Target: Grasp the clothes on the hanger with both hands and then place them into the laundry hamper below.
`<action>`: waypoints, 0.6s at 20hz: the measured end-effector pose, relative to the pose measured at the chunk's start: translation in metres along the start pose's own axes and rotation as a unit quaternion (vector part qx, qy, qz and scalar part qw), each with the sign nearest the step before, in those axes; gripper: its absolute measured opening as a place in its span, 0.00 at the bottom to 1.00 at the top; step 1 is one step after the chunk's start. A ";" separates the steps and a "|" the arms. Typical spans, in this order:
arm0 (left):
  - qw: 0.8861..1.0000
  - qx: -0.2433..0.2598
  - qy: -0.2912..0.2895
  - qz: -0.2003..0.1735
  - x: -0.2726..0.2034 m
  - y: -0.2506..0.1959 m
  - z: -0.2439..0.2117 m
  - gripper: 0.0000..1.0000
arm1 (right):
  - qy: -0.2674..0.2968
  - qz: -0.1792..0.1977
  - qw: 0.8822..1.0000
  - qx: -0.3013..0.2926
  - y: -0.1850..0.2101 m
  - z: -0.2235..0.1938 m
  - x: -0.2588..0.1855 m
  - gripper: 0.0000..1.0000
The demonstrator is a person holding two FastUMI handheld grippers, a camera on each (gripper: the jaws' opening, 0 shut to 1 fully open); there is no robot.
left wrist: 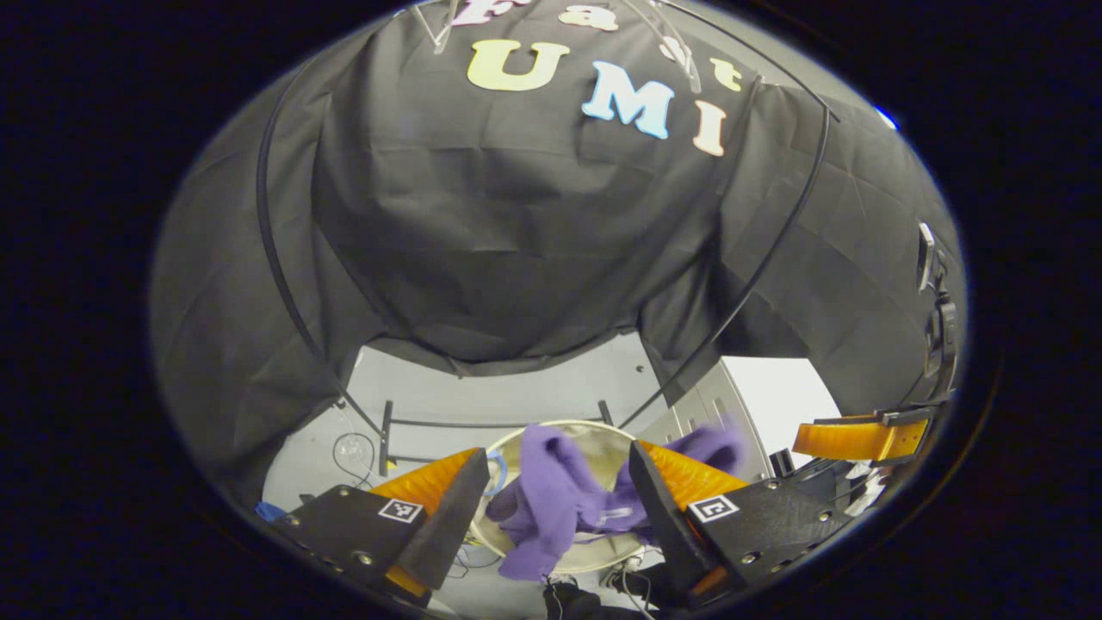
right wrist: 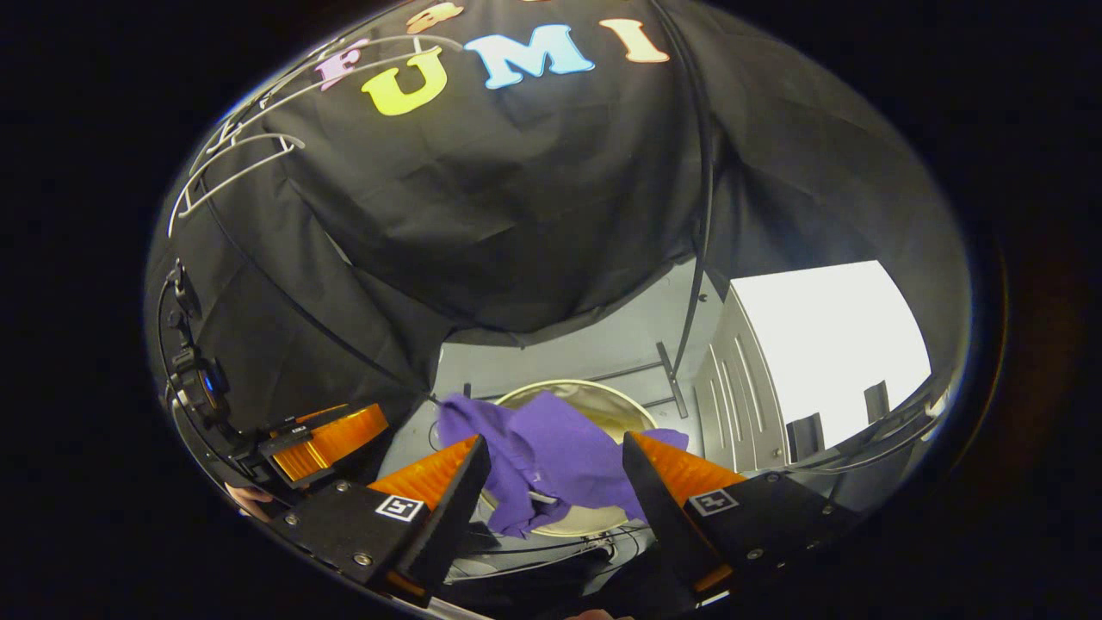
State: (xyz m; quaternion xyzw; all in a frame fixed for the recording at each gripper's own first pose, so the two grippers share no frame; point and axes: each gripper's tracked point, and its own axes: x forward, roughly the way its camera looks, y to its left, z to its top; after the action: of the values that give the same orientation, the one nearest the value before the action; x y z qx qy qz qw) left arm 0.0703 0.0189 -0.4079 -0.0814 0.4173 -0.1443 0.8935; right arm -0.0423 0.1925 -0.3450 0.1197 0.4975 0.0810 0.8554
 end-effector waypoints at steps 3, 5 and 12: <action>0.999 0.022 -0.047 0.013 -0.022 0.000 0.040 0.95 | -0.075 -0.027 0.997 -0.010 -0.013 0.048 -0.034 0.96; 0.995 0.039 -0.090 0.023 -0.044 -0.001 0.077 0.95 | -0.134 -0.047 0.990 -0.027 -0.020 0.086 -0.058 0.95; 0.967 0.074 -0.239 0.044 -0.142 -0.026 0.208 0.97 | -0.334 -0.060 0.939 -0.065 -0.001 0.203 -0.160 0.95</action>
State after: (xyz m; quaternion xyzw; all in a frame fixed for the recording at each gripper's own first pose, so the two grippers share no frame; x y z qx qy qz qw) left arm 0.1391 0.0462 -0.1657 -0.0283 0.1833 -0.1114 0.9763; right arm 0.0557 0.1255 -0.1155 0.0538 0.1834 0.0167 0.9814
